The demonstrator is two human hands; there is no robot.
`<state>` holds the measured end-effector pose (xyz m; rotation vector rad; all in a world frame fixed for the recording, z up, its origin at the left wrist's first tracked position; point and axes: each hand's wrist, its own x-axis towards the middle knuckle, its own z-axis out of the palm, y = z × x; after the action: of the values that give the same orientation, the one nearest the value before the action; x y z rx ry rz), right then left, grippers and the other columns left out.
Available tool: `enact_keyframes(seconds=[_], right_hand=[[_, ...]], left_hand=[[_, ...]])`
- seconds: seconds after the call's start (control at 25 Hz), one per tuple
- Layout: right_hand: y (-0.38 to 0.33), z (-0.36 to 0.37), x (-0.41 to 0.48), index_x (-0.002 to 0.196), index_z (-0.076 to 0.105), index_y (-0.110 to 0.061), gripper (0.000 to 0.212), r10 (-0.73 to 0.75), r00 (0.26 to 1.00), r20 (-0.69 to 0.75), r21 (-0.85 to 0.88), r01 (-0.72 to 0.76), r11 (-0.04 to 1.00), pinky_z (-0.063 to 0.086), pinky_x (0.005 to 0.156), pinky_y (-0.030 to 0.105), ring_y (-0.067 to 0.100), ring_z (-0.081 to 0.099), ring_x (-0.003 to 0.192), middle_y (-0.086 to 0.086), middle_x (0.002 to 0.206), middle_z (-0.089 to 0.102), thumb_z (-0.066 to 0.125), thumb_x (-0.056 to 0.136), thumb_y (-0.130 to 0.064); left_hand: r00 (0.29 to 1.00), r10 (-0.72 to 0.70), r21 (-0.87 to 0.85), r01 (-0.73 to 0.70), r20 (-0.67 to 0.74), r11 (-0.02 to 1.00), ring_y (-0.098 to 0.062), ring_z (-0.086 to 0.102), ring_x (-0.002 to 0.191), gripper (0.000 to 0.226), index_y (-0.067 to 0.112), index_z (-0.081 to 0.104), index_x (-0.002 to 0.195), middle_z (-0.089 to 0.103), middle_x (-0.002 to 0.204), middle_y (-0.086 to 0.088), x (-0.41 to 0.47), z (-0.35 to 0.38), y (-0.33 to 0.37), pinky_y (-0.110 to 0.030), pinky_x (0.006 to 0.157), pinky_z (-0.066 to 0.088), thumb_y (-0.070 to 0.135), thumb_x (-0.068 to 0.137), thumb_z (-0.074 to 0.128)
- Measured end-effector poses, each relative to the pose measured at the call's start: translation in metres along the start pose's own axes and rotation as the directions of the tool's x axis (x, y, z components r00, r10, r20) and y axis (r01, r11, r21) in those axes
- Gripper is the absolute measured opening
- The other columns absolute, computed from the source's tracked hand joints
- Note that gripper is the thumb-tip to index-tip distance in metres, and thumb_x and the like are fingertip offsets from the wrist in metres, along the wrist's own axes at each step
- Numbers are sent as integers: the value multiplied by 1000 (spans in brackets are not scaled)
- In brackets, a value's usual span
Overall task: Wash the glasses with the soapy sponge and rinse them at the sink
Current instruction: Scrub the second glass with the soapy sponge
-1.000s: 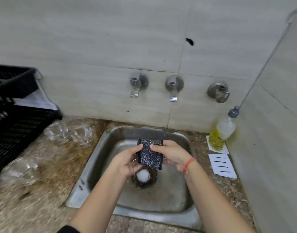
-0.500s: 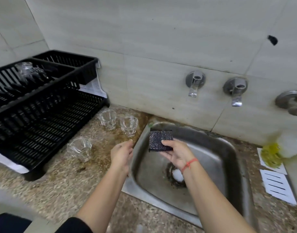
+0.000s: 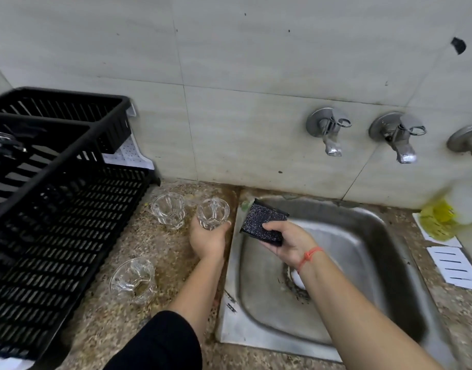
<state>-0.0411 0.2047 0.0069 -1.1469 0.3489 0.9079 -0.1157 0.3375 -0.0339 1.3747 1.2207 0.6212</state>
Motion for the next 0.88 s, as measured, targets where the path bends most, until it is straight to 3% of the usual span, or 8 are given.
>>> enact_keyframes(seconds=[0.24,0.44,0.6,0.68,0.76,0.8,0.88], right_hand=[[1,2,6,91,59,-7,17,-13,998,-61,-27,11,1000,55,47,23,15,67,62,8,82,67,53,86,8],[-1,-3,0,94,59,-8,15,-6,998,-61,40,8,999,58,55,24,18,64,77,9,83,68,55,87,4],[-17,-26,-19,88,62,-9,6,-57,996,-70,188,69,980,58,53,26,18,68,67,6,65,72,59,88,-3],[-29,-48,-30,88,61,-8,4,-96,989,-113,271,123,955,57,52,29,20,67,70,7,63,71,60,88,-5],[-40,-77,-40,90,60,-7,4,-140,979,-150,346,185,920,57,50,29,19,69,60,8,62,71,58,89,-5],[-44,-90,-45,91,60,-7,4,-153,974,-168,379,207,902,56,49,29,18,69,53,8,60,70,57,90,-4],[-50,-118,-52,91,60,-9,5,-156,965,-210,417,233,878,55,47,28,16,67,47,8,58,69,57,90,-5]], left_hand=[[999,39,-31,-38,25,999,-23,50,123,91,15,43,141,53,135,-7,12,10,-4,-24,97,37,18,62,89],[996,76,-20,-75,49,997,-11,53,107,76,19,51,131,59,127,0,5,6,2,-25,96,41,11,63,85],[957,209,30,-219,203,975,-13,61,93,58,32,55,108,64,105,7,-32,12,14,-26,83,48,13,61,83],[906,302,68,-335,295,940,-14,63,91,58,32,57,108,66,103,7,-50,18,20,-24,79,46,16,59,82],[815,425,196,-526,393,828,-16,62,96,62,31,57,114,64,108,5,-66,28,30,-24,80,46,26,56,80],[749,474,302,-636,463,711,-17,61,100,66,31,56,118,62,112,4,-73,34,37,-26,83,47,32,56,78],[589,495,469,-808,639,356,-22,56,107,71,27,50,126,56,117,0,-89,46,54,-31,85,47,39,60,72]])
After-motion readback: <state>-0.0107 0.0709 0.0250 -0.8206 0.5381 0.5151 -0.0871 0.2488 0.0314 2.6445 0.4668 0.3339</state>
